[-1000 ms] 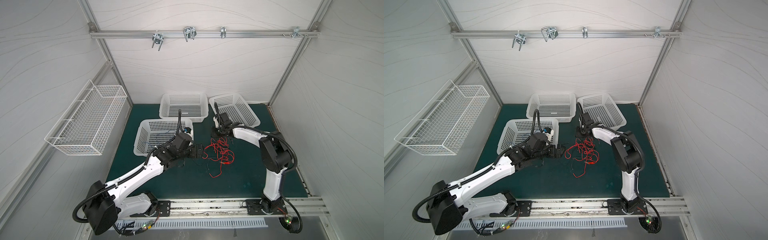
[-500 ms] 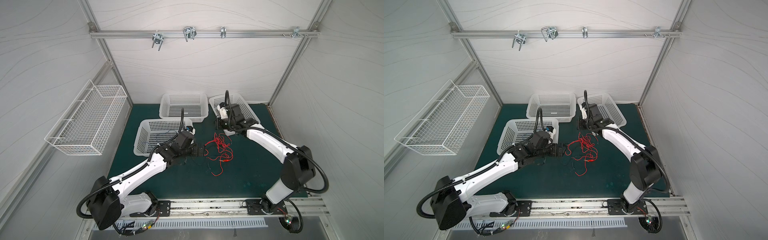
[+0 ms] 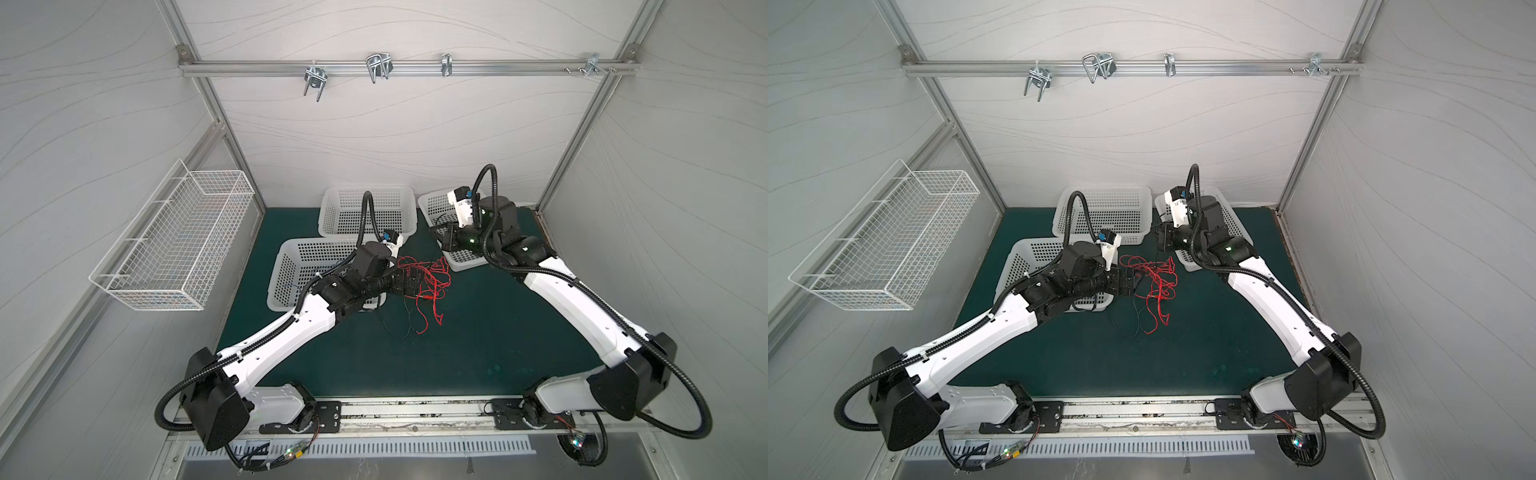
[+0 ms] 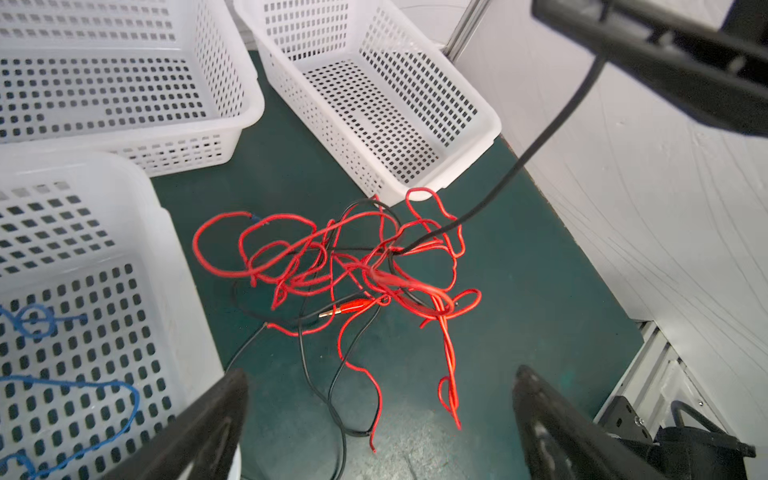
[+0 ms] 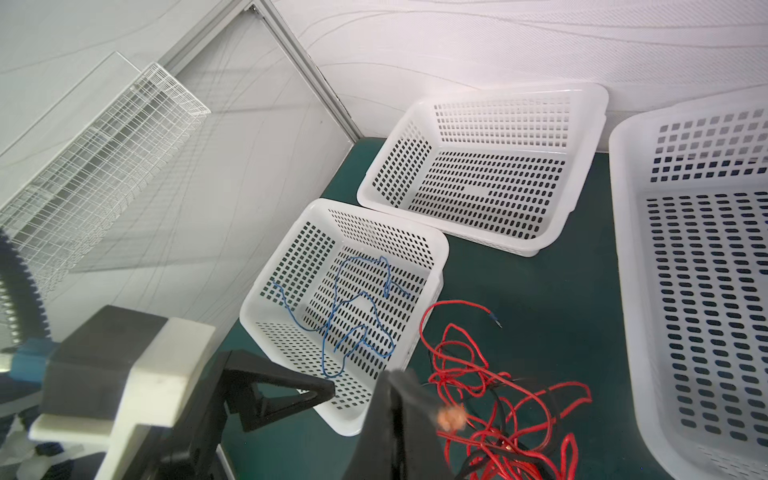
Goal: Untangle the cables
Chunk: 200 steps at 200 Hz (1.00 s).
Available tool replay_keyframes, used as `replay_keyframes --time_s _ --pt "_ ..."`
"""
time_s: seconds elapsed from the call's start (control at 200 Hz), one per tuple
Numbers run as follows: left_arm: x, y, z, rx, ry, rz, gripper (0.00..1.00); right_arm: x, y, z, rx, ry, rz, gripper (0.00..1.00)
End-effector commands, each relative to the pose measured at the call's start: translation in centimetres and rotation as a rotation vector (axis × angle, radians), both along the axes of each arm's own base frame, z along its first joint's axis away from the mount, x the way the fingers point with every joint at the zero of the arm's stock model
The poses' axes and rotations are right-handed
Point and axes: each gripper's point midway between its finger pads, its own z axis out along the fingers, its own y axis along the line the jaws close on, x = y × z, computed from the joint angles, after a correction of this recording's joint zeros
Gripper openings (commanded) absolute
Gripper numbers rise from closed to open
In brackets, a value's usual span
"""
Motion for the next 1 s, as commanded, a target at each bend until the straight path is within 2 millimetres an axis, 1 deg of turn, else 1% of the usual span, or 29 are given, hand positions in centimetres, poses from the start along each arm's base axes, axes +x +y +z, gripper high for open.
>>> replay_keyframes --time_s 0.0,0.205,0.255,0.345,0.44,0.51,0.635,0.795,0.995 --pt "0.8 -2.1 4.6 -0.090 -0.123 -0.068 0.99 -1.0 0.0 1.8 0.056 -0.012 0.026 0.00" --pt "1.4 -5.2 4.8 -0.075 -0.147 -0.134 0.98 -1.2 0.2 2.0 0.086 0.005 0.033 0.00" --pt "1.6 -6.0 4.7 -0.070 -0.153 -0.140 0.96 -1.3 0.3 2.0 0.092 0.006 0.038 0.00" --pt "2.0 -7.4 4.4 -0.065 -0.160 -0.158 0.89 -1.4 0.3 2.1 0.101 0.009 0.038 0.00" --pt "2.7 -7.9 3.8 -0.052 -0.158 -0.143 0.76 -1.7 0.2 2.4 0.111 0.003 0.037 0.00" --pt "3.1 -8.2 3.5 -0.057 -0.158 -0.132 0.64 -1.9 0.0 2.6 0.116 -0.001 0.036 0.00" --pt "3.6 -8.7 3.4 -0.077 -0.162 -0.123 0.36 -2.1 -0.2 2.6 0.118 0.001 0.033 0.00" --pt "4.0 -9.0 3.2 -0.080 -0.154 -0.112 0.01 -2.2 -0.6 2.1 0.120 0.014 0.021 0.00" --pt "4.2 -9.0 3.2 -0.086 -0.149 -0.097 0.00 -2.1 -1.3 1.1 0.107 0.030 -0.008 0.00"
